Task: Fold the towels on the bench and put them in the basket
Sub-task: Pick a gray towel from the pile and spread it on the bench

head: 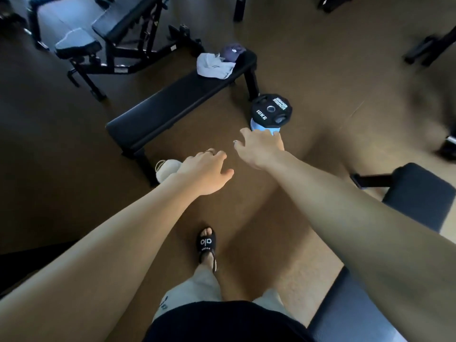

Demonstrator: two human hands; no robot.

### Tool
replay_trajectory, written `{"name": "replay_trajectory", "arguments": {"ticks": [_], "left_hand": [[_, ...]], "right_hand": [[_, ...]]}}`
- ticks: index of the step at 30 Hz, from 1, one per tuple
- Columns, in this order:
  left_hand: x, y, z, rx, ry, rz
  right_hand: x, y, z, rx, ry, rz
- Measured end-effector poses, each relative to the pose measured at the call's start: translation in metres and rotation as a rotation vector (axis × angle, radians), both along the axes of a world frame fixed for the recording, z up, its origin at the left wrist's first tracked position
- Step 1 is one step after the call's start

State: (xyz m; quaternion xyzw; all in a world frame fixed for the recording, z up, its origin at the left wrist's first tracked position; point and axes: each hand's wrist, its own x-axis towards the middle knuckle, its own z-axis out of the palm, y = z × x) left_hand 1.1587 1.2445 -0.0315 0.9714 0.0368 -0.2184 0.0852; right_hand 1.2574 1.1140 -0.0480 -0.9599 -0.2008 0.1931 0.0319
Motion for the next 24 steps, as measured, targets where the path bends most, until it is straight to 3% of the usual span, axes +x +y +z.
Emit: {"name": "replay_trajectory", "arguments": {"ticks": [5,13,24], "left_hand": [[0.122,0.055,-0.005,-0.019,0.010,-0.037],[0.308,0.073,-0.003,-0.027,0.022,-0.083],[0.517,0.087,-0.022,-0.017,0.041,0.151]], "right_hand": [[0.114,0.045,-0.003,-0.036,-0.022,-0.039],[0.293,0.062,-0.004,-0.008,-0.015,-0.079],[0.543,0.090,-0.025,-0.073,0.025,0.148]]}}
